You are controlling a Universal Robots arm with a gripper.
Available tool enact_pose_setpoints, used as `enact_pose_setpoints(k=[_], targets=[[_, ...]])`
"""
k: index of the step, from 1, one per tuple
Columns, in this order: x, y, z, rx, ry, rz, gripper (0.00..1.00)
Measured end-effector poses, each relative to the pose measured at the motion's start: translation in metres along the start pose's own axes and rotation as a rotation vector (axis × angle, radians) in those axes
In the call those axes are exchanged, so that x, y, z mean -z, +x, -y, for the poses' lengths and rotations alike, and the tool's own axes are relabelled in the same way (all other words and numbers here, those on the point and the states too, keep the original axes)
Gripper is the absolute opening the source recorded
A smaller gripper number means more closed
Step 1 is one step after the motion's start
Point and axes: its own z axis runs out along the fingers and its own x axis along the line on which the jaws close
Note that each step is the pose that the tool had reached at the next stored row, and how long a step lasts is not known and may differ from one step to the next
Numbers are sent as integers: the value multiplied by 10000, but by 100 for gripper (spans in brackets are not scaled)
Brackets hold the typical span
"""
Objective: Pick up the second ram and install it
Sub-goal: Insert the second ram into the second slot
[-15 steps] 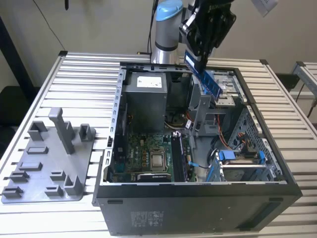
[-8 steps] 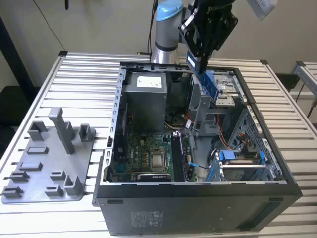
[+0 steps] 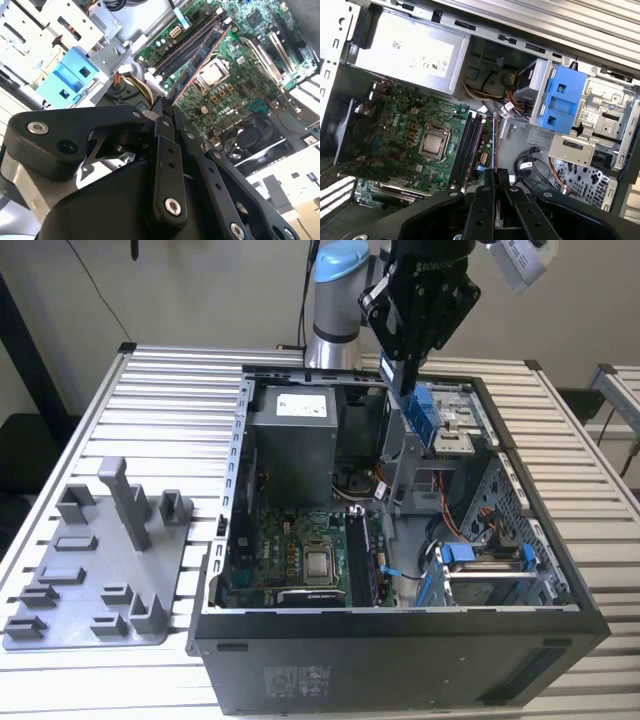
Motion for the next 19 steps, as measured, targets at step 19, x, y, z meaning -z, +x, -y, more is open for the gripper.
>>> enact_pose_setpoints(k=[19], targets=[[-203,14,9,-2309,32,-294,14]])
